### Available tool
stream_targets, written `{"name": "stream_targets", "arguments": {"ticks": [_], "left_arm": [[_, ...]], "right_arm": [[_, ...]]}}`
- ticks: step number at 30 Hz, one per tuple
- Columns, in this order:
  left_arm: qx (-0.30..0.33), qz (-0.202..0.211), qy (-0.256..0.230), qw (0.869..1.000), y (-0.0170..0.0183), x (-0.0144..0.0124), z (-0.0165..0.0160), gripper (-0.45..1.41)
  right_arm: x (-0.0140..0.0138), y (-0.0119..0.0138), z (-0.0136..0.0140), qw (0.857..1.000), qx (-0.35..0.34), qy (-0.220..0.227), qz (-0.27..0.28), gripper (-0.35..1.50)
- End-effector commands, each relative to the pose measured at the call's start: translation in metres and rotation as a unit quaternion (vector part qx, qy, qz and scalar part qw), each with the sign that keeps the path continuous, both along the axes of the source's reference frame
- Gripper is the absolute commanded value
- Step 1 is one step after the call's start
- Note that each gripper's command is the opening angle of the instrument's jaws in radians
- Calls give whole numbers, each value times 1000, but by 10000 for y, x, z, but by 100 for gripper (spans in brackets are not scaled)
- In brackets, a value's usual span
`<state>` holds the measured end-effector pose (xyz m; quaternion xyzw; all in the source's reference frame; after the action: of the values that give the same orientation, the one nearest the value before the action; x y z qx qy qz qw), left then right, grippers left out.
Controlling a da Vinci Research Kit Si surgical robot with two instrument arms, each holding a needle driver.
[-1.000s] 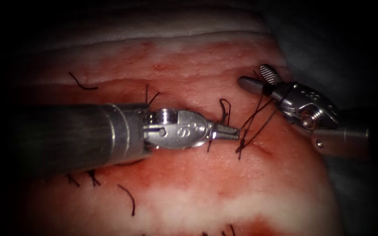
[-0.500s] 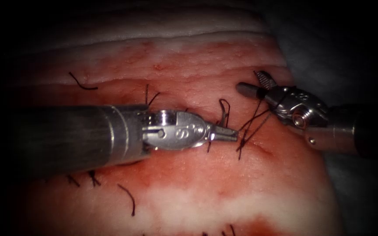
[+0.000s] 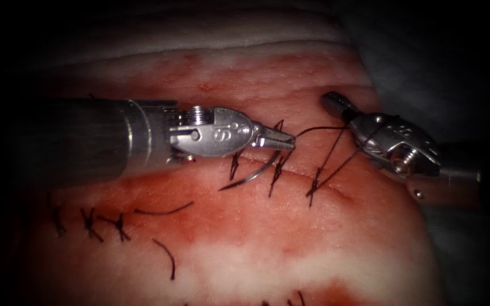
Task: Wound Closure
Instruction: Tension the suture by moving the right tool down and the left tool up.
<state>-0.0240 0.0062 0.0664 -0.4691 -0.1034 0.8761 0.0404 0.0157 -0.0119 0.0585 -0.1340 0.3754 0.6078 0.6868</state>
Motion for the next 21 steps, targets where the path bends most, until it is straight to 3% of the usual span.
{"name": "stream_targets", "arguments": {"ticks": [1, 9, 21], "left_arm": [[3, -1, 3, 1000, 13, -6, 13, -45], [24, -12, 30, 999, 69, -18, 69, -45], [45, -32, 60, 997, 164, -57, 145, -45]], "right_arm": [[8, -8, -2, 1000, -11, 3, -3, -35], [16, -47, -24, 999, -29, 16, -18, -35], [24, -105, -28, 998, -35, 18, -41, -35]]}}
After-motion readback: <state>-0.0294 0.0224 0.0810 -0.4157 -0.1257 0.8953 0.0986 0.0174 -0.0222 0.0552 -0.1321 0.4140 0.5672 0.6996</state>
